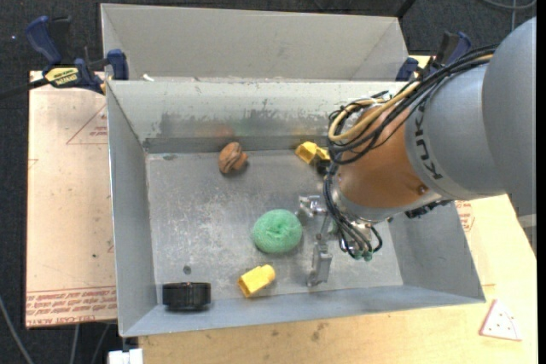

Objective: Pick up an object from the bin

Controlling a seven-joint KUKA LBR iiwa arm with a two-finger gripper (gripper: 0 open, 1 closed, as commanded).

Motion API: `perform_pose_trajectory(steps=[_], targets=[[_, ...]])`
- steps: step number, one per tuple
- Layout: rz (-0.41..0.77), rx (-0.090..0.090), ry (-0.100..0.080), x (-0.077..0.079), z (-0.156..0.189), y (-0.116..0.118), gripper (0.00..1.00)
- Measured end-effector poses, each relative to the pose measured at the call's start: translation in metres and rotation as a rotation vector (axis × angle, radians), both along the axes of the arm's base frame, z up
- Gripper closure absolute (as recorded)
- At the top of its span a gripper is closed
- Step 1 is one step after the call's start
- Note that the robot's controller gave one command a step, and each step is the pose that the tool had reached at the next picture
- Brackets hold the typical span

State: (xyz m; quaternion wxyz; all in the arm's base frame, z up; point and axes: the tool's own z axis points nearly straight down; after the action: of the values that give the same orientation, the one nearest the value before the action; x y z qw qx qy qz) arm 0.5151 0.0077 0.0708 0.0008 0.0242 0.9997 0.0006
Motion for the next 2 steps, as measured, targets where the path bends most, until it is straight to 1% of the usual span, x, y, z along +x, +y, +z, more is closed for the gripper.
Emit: perform_pose_trajectory(steps=[1,2], targets=[[-0.014,0.0,0.0,0.0,0.003,0.042,0.0],[-0.038,0.001,0.001,0.034,0.001,0.054,0.0]])
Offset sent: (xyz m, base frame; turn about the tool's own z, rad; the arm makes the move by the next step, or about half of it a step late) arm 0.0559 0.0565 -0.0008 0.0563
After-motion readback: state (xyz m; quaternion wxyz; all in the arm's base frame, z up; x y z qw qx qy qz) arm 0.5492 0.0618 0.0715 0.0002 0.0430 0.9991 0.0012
